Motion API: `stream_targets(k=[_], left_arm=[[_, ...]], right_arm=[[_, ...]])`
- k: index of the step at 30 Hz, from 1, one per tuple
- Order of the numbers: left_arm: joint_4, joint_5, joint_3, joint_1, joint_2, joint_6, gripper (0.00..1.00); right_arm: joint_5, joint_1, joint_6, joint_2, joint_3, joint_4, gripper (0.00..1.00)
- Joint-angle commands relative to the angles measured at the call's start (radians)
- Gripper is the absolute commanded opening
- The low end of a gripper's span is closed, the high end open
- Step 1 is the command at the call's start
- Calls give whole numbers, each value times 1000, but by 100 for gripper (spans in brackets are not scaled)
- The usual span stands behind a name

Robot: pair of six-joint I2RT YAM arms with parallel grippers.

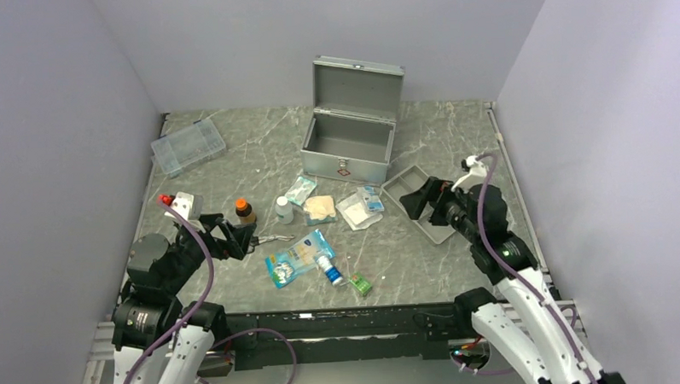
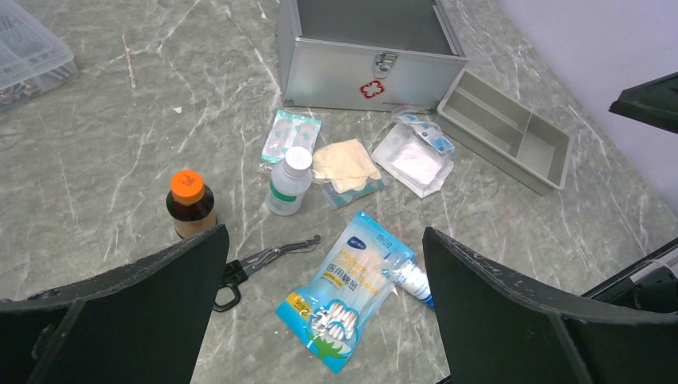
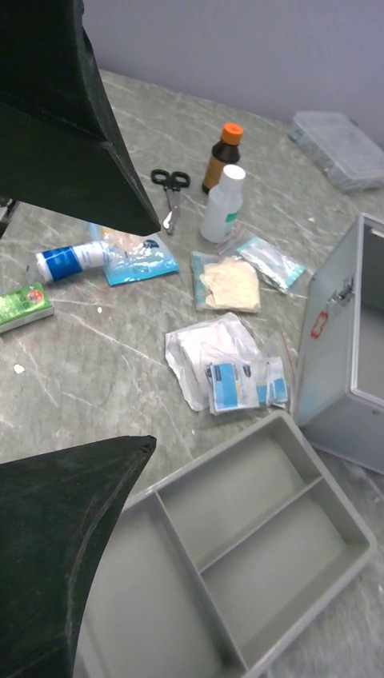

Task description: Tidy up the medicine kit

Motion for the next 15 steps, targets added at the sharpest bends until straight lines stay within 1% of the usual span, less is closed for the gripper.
stream_targets(k=[1,6,10,15], left_arm=[[3,-17,2,5,-4,-17,99],[0,-24,2,5,-4,-17,99],[2,-23,1,6,-2,-17,99],[0,-21,2,5,0,-15,99]], right_arm=[[56,91,11,93,23,151,99],[181,203,-15,220,95,189,98],[228,254,-18,337,162,223,98],[289,319,-25,497,289,237,98]])
